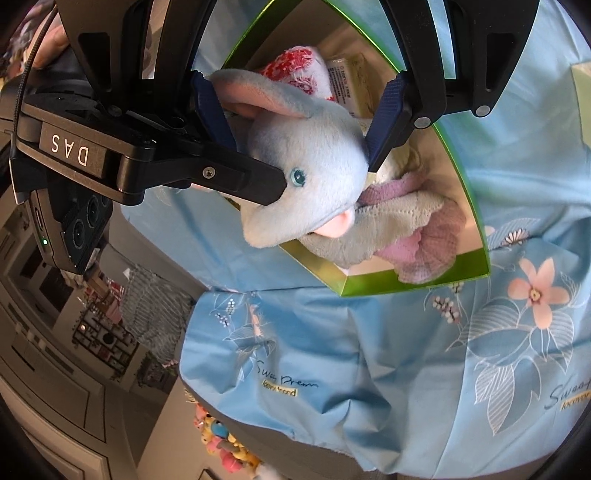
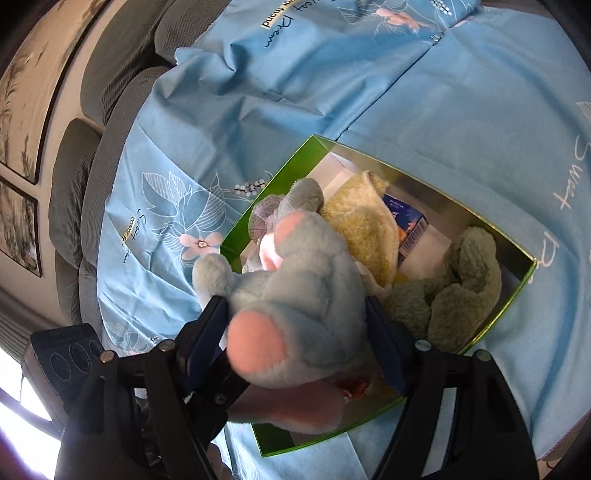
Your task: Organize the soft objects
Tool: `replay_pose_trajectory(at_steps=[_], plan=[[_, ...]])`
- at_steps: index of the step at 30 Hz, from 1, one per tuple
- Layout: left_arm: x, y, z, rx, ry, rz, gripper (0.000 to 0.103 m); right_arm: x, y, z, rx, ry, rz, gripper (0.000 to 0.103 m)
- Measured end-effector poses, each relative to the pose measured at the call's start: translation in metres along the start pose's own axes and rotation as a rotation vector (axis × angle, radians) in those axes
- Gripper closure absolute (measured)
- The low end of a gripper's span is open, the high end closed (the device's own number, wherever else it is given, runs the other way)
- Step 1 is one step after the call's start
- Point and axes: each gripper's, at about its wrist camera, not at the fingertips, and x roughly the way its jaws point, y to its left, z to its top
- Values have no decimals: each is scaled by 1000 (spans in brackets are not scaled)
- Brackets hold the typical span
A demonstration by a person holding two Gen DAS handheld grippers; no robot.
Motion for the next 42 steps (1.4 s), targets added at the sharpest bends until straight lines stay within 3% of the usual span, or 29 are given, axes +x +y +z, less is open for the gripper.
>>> replay_pose_trajectory(at_steps=[4, 7, 13, 15, 19, 25, 28, 33, 42], plan=[[8, 13, -3, -99, 64, -52, 33, 1, 0, 0, 3, -14, -24, 28], [4, 17, -6, -130, 62, -54, 33, 2, 2, -1, 3, -20, -39, 27], [-19, 16, -10, -124, 24, 0, 33, -3, 10, -6, -31, -35, -70, 23], [-28, 15, -11, -106, 3, 22, 28, -7, 16, -8, -59, -54, -106, 19], [-56, 14, -16, -87, -62, 108, 26, -18, 23, -12, -90, -99, -169, 18], [-89, 13, -22, -71, -84, 131, 13, -42, 42, -25, -135, -195, -230, 7], [-106, 10, -25, -51, -99, 197, 9, -50, 54, -33, -183, -227, -262, 2], [-129, 5, -34, -31, -129, 322, 8, -68, 79, -50, -263, -283, -288, 1], [-155, -6, -47, -11, -153, 310, 8, -96, 111, -75, -381, -368, -359, 1]])
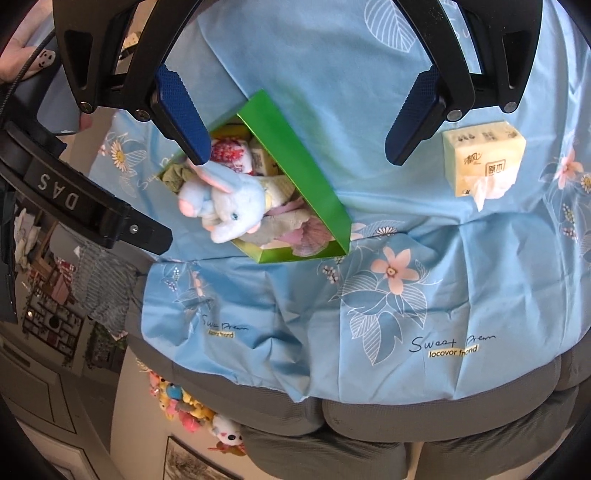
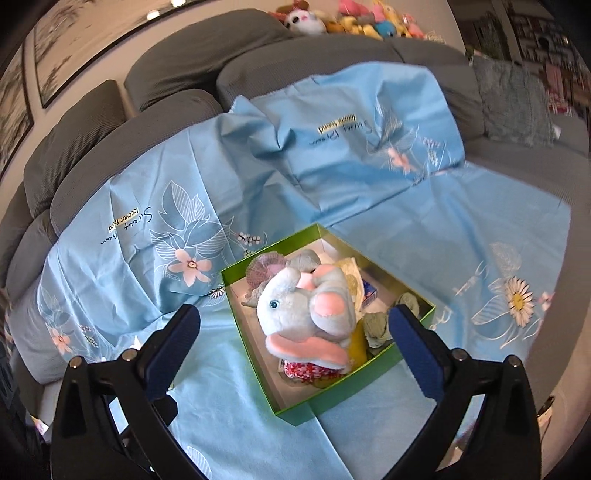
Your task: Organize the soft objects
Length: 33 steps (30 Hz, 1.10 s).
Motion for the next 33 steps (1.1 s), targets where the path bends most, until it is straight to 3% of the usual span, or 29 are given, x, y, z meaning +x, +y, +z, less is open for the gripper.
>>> replay_pose_trajectory(at_steps=[6, 20, 33], plan=[[-6, -5, -1, 19, 4, 13, 8, -12, 3, -3, -47, -27, -49, 1], [2, -14, -8, 13, 72, -48, 8, -10, -7, -5, -31, -5, -137, 1], [-2, -15, -10, 4, 73, -88, 8, -14, -6, -5, -59, -10, -161, 1]])
